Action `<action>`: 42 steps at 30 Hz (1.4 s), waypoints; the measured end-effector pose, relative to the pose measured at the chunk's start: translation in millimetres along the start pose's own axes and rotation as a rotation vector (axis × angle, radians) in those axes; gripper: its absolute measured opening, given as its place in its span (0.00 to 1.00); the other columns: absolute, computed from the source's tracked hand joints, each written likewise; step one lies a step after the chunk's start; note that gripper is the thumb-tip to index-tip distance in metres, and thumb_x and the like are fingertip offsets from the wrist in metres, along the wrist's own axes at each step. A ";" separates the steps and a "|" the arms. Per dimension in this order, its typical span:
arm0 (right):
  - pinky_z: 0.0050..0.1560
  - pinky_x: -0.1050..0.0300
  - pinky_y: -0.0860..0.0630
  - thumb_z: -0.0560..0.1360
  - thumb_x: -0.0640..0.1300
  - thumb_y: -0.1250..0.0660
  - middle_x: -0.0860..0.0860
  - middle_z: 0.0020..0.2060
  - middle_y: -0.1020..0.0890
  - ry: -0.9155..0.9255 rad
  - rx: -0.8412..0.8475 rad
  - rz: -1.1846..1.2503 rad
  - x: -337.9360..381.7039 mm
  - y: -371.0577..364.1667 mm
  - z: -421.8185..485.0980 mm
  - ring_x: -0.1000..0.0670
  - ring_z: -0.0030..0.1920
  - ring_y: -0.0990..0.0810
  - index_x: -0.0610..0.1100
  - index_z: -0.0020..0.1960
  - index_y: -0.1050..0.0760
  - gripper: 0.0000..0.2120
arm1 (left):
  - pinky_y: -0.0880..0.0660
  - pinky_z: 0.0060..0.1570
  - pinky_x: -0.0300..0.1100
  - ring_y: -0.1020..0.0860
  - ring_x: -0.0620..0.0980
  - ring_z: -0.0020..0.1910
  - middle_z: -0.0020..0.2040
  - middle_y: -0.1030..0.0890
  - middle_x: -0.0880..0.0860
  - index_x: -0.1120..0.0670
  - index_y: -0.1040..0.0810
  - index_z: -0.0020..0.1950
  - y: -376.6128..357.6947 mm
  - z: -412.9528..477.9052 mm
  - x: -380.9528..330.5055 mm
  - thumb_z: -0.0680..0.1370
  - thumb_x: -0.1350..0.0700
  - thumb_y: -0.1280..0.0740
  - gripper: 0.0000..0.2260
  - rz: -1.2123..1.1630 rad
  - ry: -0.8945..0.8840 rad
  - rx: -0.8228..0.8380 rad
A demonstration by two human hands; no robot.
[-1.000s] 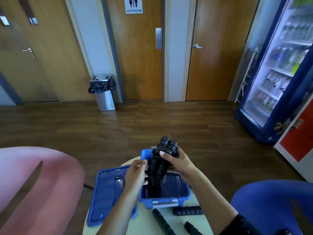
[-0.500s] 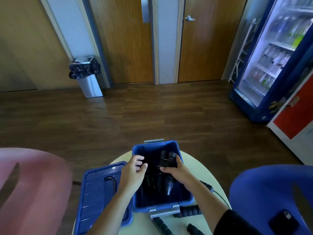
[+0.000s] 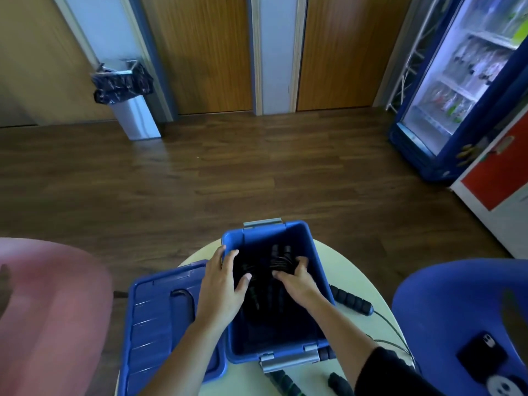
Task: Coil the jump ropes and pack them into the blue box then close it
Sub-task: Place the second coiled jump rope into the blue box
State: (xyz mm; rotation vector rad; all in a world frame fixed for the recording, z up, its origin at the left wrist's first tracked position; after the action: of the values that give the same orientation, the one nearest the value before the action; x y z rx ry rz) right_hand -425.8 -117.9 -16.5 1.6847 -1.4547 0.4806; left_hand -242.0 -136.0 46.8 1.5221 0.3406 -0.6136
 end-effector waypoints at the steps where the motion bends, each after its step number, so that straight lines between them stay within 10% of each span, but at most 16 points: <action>1: 0.50 0.58 0.31 0.76 0.48 0.33 0.40 0.63 0.25 0.001 0.005 -0.001 0.5 0.2 2.0 0.42 0.59 0.24 0.45 0.71 0.46 0.30 | 0.30 0.64 0.48 0.42 0.53 0.75 0.76 0.42 0.54 0.54 0.33 0.72 -1.7 -0.3 1.9 0.78 0.50 0.33 0.25 0.003 -0.014 0.003; 20: 0.72 0.55 0.41 0.75 0.50 0.31 0.44 0.77 0.47 0.430 -0.143 -0.580 16.4 -3.4 -23.3 0.45 0.76 0.43 0.49 0.79 0.54 0.41 | 0.25 0.61 0.49 0.37 0.53 0.74 0.76 0.42 0.54 0.56 0.30 0.70 -13.5 -2.6 13.1 0.76 0.49 0.31 0.24 -0.029 -0.092 -0.059; 29: 0.76 0.52 0.53 0.79 0.46 0.36 0.45 0.78 0.60 0.309 0.007 -0.659 1.3 -7.7 -4.1 0.45 0.78 0.59 0.45 0.78 0.63 0.41 | 0.27 0.63 0.50 0.40 0.53 0.75 0.77 0.44 0.53 0.56 0.32 0.71 -12.5 -4.5 10.5 0.77 0.49 0.33 0.24 -0.018 -0.081 -0.034; 42: 0.75 0.52 0.48 0.76 0.54 0.34 0.45 0.79 0.55 0.362 0.027 -0.566 5.0 4.0 -39.8 0.45 0.78 0.52 0.45 0.79 0.57 0.42 | 0.33 0.66 0.49 0.42 0.54 0.75 0.77 0.43 0.54 0.55 0.33 0.72 0.5 -34.7 2.4 0.78 0.48 0.35 0.24 -0.005 -0.031 0.006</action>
State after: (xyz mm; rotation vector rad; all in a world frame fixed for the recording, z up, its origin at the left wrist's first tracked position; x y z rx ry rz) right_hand -419.1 -89.7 11.4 1.8208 -0.6752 0.4550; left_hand -234.0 -102.3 44.4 1.5163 0.3189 -0.6421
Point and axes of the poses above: each hand's wrist, its own z-axis towards the middle knuckle, its own y-axis out of the back of the hand, x = y × z, the point moved 7 cm from there along z, towards the middle knuckle
